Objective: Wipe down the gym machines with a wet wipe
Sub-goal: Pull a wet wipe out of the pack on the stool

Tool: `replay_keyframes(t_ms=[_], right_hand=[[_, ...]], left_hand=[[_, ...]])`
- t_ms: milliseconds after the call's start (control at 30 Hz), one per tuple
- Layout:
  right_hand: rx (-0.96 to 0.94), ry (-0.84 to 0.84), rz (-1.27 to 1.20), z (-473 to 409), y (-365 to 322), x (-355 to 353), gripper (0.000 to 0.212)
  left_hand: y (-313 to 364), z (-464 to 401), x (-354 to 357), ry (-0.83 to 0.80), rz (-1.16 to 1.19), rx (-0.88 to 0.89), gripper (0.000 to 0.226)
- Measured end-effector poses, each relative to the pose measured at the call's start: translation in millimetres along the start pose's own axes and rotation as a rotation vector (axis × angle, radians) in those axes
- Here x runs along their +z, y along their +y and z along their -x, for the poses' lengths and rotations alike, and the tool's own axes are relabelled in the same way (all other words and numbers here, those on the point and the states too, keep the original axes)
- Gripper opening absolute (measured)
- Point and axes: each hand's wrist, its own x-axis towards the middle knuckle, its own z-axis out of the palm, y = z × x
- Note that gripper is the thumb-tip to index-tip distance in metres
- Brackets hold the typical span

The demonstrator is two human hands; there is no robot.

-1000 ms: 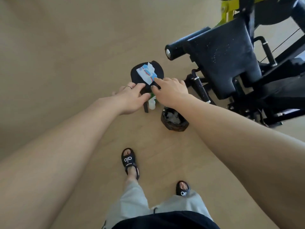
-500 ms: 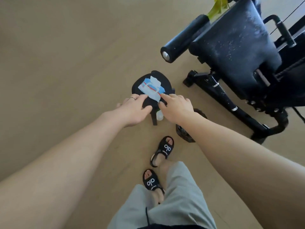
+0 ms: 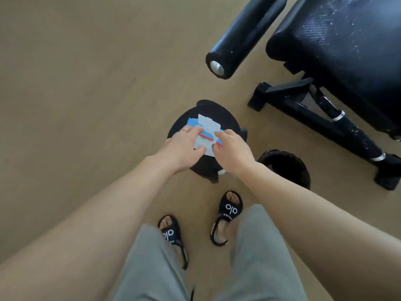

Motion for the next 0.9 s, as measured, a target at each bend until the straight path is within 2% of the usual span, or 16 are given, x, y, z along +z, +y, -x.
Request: replay_keyframes(t_ms=[100, 233, 467, 700, 900], right_hand=[[0.013, 0.099, -0.100, -29, 14, 42, 0.043], [-0.047, 0.337, -0.213, -61, 36, 95, 0.044], [-0.095, 0.703, -0.331, -90, 56, 146, 0.035], [-0.120, 0.863, -0.414, -99, 60, 165, 0.038], [-0.106, 0.913, -0.430, -101, 61, 172, 0.039]], left_hand=[[-29, -48, 22, -0.005, -0.063, 0.051, 0.058], [-58, -96, 49, 0.033, -0.136, 0.177, 0.056], [-86, -147, 70, 0.259, -0.173, 0.407, 0.030], [-80, -178, 75, 0.313, -0.306, 0.522, 0.039], [-79, -192, 71, 0.210, -0.318, 0.569, 0.029]])
